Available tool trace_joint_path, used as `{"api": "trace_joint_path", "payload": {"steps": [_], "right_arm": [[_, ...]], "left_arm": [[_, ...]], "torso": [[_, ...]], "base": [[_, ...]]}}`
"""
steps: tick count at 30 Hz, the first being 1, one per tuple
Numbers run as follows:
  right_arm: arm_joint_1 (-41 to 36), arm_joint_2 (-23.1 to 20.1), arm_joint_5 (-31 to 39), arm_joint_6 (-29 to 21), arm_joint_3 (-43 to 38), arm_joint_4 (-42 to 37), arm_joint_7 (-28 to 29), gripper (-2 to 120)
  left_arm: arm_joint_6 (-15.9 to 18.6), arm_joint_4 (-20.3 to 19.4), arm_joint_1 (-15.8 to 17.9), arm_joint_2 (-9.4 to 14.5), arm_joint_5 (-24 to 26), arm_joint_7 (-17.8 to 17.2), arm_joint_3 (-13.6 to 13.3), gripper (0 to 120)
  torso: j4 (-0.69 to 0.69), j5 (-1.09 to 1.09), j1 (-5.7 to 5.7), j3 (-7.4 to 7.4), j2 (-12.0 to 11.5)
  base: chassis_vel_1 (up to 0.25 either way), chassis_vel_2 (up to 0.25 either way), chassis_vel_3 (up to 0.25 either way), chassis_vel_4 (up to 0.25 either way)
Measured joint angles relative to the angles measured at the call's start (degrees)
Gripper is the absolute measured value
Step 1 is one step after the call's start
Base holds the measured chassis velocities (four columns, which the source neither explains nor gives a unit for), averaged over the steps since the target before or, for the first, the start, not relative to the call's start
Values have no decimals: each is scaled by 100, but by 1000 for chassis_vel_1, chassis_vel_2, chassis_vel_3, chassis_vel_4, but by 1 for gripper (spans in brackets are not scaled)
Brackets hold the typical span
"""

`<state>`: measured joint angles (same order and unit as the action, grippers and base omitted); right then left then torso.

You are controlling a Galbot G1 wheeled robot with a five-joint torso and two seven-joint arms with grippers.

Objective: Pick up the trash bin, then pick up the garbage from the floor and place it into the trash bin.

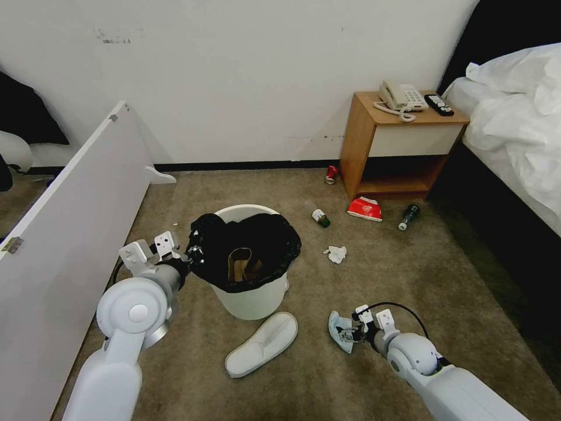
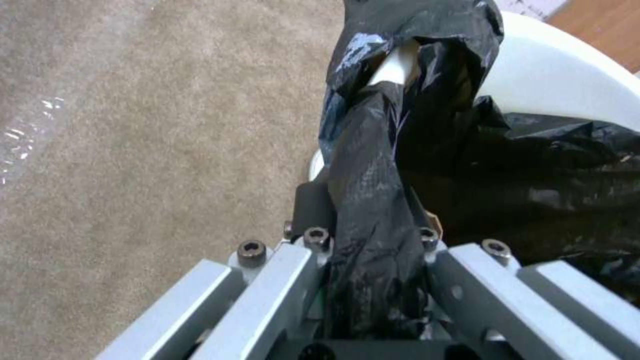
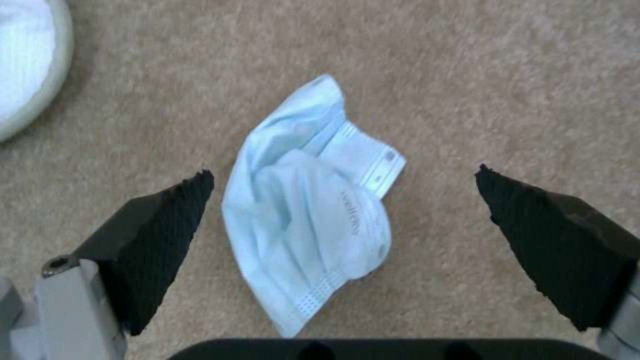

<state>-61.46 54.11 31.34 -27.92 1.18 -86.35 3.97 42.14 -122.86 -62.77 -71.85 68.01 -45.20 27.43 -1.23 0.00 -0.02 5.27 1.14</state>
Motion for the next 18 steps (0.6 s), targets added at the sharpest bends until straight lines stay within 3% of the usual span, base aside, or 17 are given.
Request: {"api": "trace_joint_path", "payload": {"steps": [18], "right_arm": [[248, 183, -97, 201, 282, 330, -106, 100]], "left_arm": [[0, 45, 3, -2, -66, 53, 2, 5]], "torso": [[0, 0, 0, 0, 0]], "base": [[0, 0, 0, 0]]}}
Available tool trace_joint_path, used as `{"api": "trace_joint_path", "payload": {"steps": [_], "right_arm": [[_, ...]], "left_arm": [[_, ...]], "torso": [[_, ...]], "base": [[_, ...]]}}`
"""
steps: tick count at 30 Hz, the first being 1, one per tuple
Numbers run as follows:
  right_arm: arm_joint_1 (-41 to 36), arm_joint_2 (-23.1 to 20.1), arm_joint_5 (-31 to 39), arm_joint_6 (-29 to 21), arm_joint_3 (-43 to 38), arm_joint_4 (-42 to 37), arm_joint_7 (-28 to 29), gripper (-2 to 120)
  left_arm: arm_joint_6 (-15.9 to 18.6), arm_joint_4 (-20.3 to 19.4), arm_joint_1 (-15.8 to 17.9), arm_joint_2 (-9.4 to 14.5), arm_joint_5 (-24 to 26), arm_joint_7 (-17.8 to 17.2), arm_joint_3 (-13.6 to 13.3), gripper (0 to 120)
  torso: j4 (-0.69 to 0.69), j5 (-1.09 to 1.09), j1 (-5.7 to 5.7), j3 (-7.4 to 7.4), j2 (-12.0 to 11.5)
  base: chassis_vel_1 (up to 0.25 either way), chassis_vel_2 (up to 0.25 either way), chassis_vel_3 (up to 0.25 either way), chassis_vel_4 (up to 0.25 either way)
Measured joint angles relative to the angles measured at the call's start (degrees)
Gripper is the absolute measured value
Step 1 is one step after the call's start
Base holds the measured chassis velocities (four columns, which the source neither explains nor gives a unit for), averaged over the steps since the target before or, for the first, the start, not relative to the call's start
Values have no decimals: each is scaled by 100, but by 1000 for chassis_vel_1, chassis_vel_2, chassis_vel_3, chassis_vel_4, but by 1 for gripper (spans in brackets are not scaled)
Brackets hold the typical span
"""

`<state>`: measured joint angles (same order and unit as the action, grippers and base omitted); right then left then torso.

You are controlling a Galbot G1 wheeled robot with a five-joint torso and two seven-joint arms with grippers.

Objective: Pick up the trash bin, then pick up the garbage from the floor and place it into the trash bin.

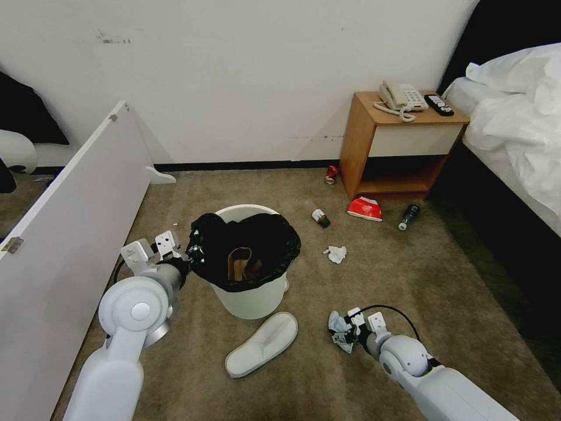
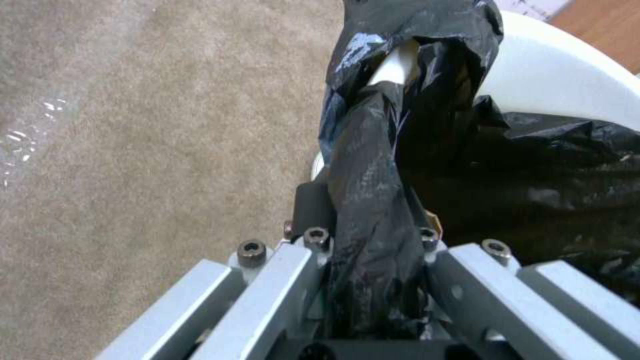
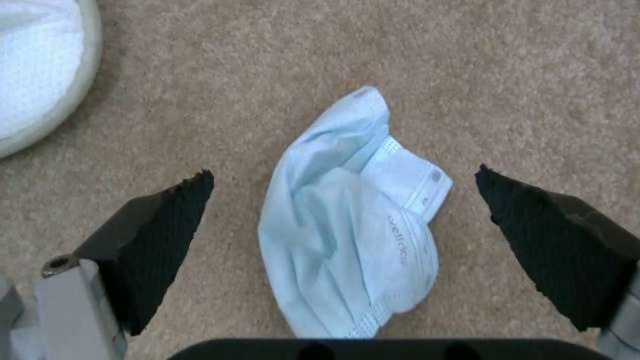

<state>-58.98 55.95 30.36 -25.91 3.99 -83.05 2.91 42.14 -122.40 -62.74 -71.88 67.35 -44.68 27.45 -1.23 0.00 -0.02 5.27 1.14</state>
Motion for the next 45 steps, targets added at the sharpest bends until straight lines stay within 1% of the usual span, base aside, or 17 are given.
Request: {"api": "trace_joint_path", "payload": {"steps": [14, 27, 29, 30, 32, 33, 35, 36, 37, 38, 39, 40, 41, 42, 43, 44, 45], "right_arm": [[86, 105, -149, 218, 41, 414, -91, 100], [103, 170, -212, 252, 100, 523, -116, 99], [115, 178, -236, 252, 149, 548, -128, 88], [115, 178, -236, 252, 149, 548, -128, 88], [140, 208, -277, 254, 177, 606, -160, 79], [140, 208, -277, 254, 177, 606, -160, 79], [156, 229, -305, 265, 201, 644, -189, 71], [164, 233, -310, 279, 217, 657, -200, 64], [164, 233, -310, 279, 217, 657, -200, 64], [167, 236, -315, 294, 224, 663, -213, 60], [168, 238, -318, 302, 225, 667, -225, 54], [168, 238, -318, 302, 225, 667, -225, 54], [169, 240, -320, 307, 225, 669, -229, 47], [169, 242, -321, 311, 225, 672, -229, 44], [169, 242, -321, 311, 225, 672, -229, 44], [169, 242, -328, 328, 220, 678, -229, 37], [170, 237, -337, 340, 208, 680, -234, 34]], "left_arm": [[0, 8, -19, -4, -20, 7, -10, 5], [0, 9, -31, -18, -56, 12, -20, 5], [0, 9, -31, -16, -57, 14, -20, 5], [0, 9, -31, -16, -57, 14, -20, 5], [0, 9, -29, -15, -57, 16, -15, 5], [0, 9, -29, -15, -57, 16, -15, 5], [0, 9, -29, -9, -57, 18, -8, 5], [0, 9, -31, -8, -58, 21, -5, 5], [0, 9, -31, -8, -58, 21, -5, 5], [0, 9, -34, -8, -61, 26, -3, 5], [0, 14, -35, -13, -69, 34, -3, 5], [0, 14, -35, -13, -69, 34, -3, 5], [0, 24, -35, -17, -82, 42, -3, 5], [0, 30, -35, -20, -88, 46, -4, 5], [0, 30, -35, -20, -88, 46, -4, 5], [0, 44, -28, -26, -105, 58, -8, 5], [0, 59, -15, -32, -113, 63, -16, 5]], "torso": [[0, 0, 0, 0, 0], [0, 0, 0, 0, 0], [0, 0, 0, 0, 0], [0, 0, 0, 0, 0], [0, 0, 0, 0, 0], [0, 0, 0, 0, 0], [0, 0, 0, 0, 0], [0, 0, 0, 0, 0], [0, 0, 0, 0, 0], [0, 0, 0, 0, 0], [0, 0, 0, 0, 0], [0, 0, 0, 0, 0], [0, 0, 0, 0, 0], [0, 0, 0, 0, 0], [0, 0, 0, 0, 0], [0, 0, 0, 0, 0], [0, 0, 0, 0, 0]], "base": [[0, 0, 0, 0], [0, 0, 0, 0], [0, 0, 0, 0], [0, 0, 0, 0], [0, 0, 0, 0], [0, 0, 0, 0], [0, 0, 0, 0], [0, 0, 0, 0], [0, 0, 0, 0], [0, 0, 0, 0], [0, 0, 0, 0], [0, 0, 0, 0], [0, 0, 0, 0], [0, 0, 0, 0], [0, 0, 0, 0], [0, 0, 0, 0], [0, 0, 0, 0]]}}
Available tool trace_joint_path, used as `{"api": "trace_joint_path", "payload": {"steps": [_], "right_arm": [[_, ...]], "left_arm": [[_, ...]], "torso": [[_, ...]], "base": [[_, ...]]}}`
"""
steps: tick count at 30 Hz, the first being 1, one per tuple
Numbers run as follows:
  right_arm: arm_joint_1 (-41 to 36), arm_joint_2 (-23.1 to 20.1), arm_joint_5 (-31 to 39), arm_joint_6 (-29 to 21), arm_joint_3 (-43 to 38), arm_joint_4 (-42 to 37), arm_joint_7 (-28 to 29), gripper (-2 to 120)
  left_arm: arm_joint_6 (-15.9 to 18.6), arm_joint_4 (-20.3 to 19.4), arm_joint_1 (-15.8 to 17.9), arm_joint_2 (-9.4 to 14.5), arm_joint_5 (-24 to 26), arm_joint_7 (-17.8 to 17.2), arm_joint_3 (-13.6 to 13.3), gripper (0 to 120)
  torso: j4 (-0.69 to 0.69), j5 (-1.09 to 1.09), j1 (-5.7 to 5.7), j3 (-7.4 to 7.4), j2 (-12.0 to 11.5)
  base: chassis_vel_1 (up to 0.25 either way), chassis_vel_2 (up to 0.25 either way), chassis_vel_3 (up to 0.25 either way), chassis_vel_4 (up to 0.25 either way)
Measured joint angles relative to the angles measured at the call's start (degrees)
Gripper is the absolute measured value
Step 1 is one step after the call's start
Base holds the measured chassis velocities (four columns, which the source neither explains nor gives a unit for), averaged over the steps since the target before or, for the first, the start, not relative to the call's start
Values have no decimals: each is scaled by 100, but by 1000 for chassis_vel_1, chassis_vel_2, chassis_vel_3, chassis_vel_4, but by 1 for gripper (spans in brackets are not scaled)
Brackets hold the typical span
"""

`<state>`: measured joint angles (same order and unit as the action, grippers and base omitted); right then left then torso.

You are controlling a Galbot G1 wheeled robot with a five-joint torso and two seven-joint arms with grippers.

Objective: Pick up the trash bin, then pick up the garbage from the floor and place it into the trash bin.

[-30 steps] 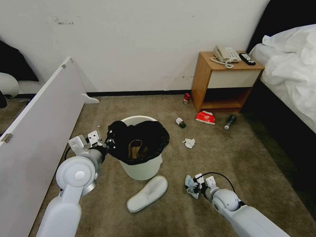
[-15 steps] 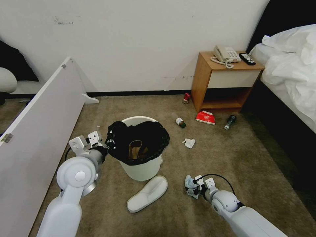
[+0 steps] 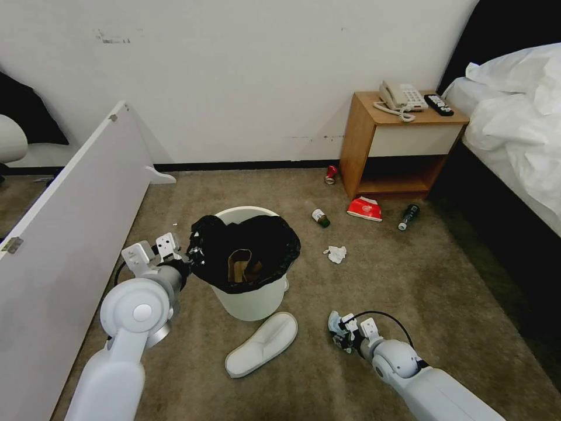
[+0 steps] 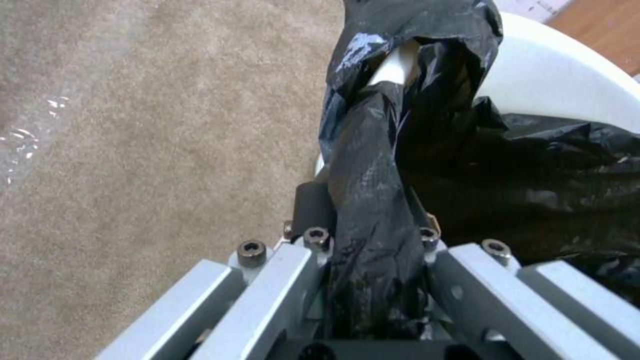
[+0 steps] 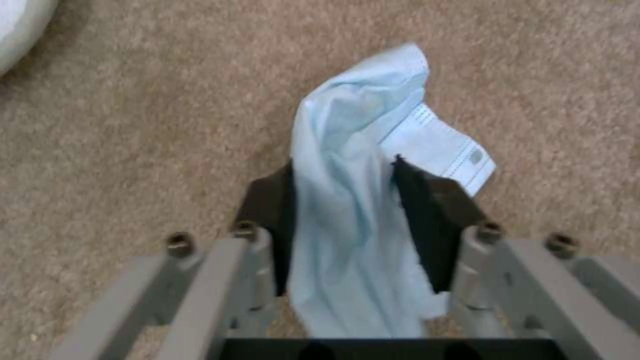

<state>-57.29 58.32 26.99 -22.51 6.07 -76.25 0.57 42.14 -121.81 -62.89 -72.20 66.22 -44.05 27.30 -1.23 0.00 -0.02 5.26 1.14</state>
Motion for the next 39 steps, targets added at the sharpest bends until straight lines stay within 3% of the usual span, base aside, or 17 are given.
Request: {"api": "trace_joint_path", "payload": {"steps": [8, 10, 25, 39], "right_arm": [[15, 5, -15, 92, -33, 66, -30, 2], [17, 7, -21, 98, -33, 71, -34, 0], [146, -179, -97, 127, -648, -490, 86, 0], [61, -533, 99, 152, -1782, -2008, 158, 0]], "left_arm": [[0, 59, 26, -22, -49, 22, -25, 5], [0, 63, 25, -22, -56, 26, -25, 5], [0, 76, 31, -31, -56, 36, -39, 5], [0, -2, -1, 5, 10, 0, -61, 5]], "torso": [[0, 0, 0, 0, 0], [0, 0, 0, 0, 0], [1, 0, 0, 0, 0], [0, 0, 0, 0, 0]], "base": [[0, 0, 0, 0], [0, 0, 0, 0], [0, 0, 0, 0], [0, 0, 0, 0]]}}
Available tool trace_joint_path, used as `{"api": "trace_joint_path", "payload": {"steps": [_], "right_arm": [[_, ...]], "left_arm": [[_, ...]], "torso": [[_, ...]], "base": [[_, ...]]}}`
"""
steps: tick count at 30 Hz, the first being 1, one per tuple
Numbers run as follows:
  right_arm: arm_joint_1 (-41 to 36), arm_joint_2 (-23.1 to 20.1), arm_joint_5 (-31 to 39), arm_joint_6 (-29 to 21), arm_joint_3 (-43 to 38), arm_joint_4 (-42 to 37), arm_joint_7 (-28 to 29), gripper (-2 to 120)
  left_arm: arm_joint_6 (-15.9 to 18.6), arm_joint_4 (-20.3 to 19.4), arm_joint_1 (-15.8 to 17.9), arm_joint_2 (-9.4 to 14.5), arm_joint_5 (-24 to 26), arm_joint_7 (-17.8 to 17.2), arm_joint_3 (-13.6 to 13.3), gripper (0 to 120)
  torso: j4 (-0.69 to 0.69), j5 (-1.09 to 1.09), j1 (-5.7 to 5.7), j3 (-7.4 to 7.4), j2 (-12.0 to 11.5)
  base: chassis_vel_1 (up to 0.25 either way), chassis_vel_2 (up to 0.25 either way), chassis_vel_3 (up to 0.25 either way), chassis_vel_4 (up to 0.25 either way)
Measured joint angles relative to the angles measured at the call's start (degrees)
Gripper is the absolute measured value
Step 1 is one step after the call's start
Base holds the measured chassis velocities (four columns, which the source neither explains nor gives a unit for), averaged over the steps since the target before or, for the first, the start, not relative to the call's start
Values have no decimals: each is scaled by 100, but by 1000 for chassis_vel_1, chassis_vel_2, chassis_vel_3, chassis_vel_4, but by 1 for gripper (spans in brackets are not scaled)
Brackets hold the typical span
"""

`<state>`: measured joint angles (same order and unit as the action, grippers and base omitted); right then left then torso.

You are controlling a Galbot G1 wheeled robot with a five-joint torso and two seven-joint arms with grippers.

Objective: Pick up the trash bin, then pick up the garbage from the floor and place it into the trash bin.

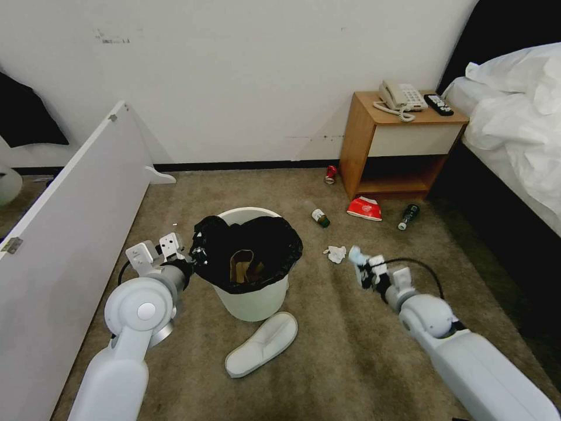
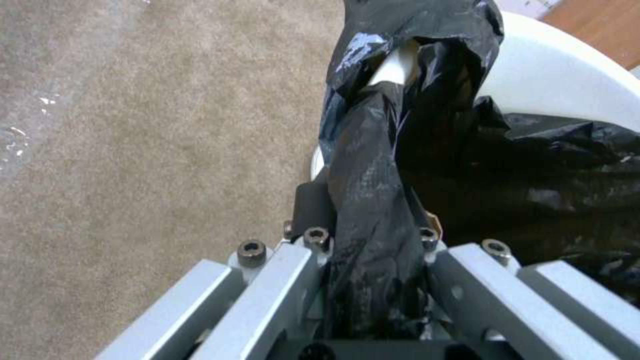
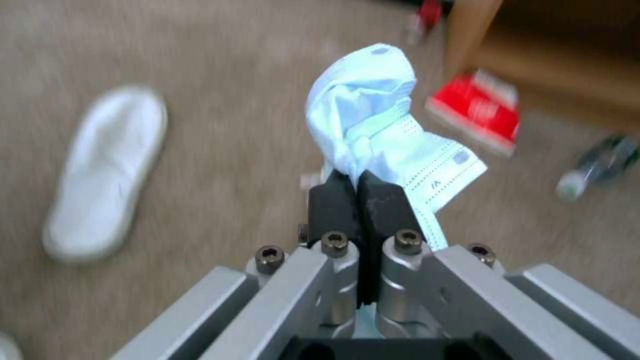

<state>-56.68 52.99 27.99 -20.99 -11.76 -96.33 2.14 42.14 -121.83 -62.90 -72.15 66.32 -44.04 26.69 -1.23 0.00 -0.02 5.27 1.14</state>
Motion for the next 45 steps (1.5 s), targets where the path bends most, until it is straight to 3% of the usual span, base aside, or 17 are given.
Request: {"api": "trace_joint_path", "payload": {"steps": [18, 24, 29, 31, 45], "right_arm": [[-27, -224, 240, 744, -720, -1642, -333, 0], [79, -322, 343, 1654, -660, -1746, -1130, 0], [118, -376, 417, 2011, -587, -1688, -1454, 0], [178, -438, 507, 2466, -470, -1604, -1883, 0], [572, -748, 728, 3190, 278, -1299, -3221, 0]], "left_arm": [[0, -58, -68, 2, 23, -21, -32, 5], [0, -63, -75, -1, 17, -22, -35, 5], [0, -65, -77, -1, 14, -23, -44, 5], [0, -67, -85, -1, 18, -23, -79, 5], [0, 53, 17, 61, 97, 17, -259, 5]], "torso": [[0, -1, 0, 0, 0], [0, 0, 0, 0, 0], [0, 0, 0, 0, 0], [0, 0, 0, 0, 0], [-1, 0, 0, 0, 0]], "base": [[0, 0, 0, 0], [0, 0, 0, 0], [0, 0, 0, 0], [0, 0, 0, 0], [0, 0, 0, 0]]}}
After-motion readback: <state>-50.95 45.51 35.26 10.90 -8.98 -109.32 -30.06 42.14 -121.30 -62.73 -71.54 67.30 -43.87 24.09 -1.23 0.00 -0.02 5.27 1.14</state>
